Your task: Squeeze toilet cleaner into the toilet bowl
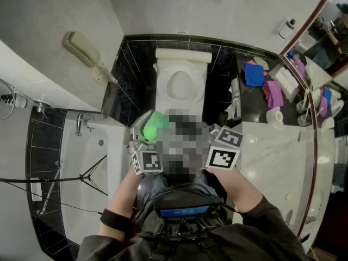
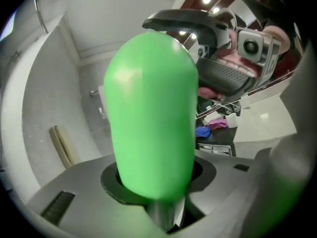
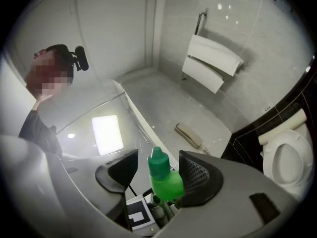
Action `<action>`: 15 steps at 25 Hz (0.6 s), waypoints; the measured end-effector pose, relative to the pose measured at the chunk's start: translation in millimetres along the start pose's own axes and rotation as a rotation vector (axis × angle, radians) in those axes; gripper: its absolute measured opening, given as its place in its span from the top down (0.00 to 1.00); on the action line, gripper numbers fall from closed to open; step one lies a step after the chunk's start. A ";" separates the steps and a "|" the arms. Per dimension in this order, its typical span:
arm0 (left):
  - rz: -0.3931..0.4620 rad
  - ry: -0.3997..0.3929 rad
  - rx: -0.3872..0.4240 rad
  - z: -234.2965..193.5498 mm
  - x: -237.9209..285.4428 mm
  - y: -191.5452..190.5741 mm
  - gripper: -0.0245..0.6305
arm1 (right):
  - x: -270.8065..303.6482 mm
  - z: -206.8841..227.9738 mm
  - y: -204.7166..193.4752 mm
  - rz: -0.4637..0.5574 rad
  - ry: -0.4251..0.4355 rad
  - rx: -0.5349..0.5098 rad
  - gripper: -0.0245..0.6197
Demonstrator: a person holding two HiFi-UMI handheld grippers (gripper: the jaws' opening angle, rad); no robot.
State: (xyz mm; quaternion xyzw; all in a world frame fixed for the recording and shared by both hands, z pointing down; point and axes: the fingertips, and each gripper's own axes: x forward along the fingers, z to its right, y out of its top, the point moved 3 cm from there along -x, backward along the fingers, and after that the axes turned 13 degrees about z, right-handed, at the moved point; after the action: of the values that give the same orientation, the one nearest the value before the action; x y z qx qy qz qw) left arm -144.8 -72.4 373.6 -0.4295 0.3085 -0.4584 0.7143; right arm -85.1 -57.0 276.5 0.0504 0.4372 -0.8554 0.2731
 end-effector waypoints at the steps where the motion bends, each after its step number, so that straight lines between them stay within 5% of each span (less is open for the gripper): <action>1: -0.002 0.023 0.019 -3.9 0.9 -2.0 0.67 | 1.5 0.3 -2.2 -0.006 -0.019 0.016 0.53; 8: -0.021 0.065 0.079 -7.0 0.6 -10.4 0.67 | 5.1 4.6 -6.5 0.000 -0.085 0.133 0.58; 15: -0.032 0.059 0.075 -3.8 -1.2 -12.4 0.67 | 5.9 6.5 -12.9 -0.043 -0.096 0.061 0.73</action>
State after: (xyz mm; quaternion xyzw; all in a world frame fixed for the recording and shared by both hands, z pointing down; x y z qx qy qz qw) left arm -153.3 -75.1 383.1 -0.3935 0.3050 -0.4934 0.7132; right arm -95.7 -58.5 287.9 0.0080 0.3983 -0.8755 0.2735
